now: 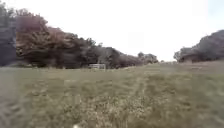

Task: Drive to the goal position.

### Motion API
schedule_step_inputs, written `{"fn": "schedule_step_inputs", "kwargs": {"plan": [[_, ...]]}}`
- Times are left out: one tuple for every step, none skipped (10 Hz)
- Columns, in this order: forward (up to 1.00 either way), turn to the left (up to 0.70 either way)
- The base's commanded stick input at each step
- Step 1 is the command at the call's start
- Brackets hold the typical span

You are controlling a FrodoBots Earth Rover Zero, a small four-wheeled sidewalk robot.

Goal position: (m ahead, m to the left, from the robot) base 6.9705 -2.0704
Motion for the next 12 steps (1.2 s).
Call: {"fn": "schedule_step_inputs", "kwargs": {"plan": [[1.0,-0.4],[1.0,-0.4],[1.0,-0.4],[1.0,-0.4],[1.0,-0.4],[1.0,-0.4],[1.0,-0.4],[1.0,-0.4],[1.0,-0.4],[1.0,-0.4],[1.0,-0.4],[1.0,-0.4]]}}
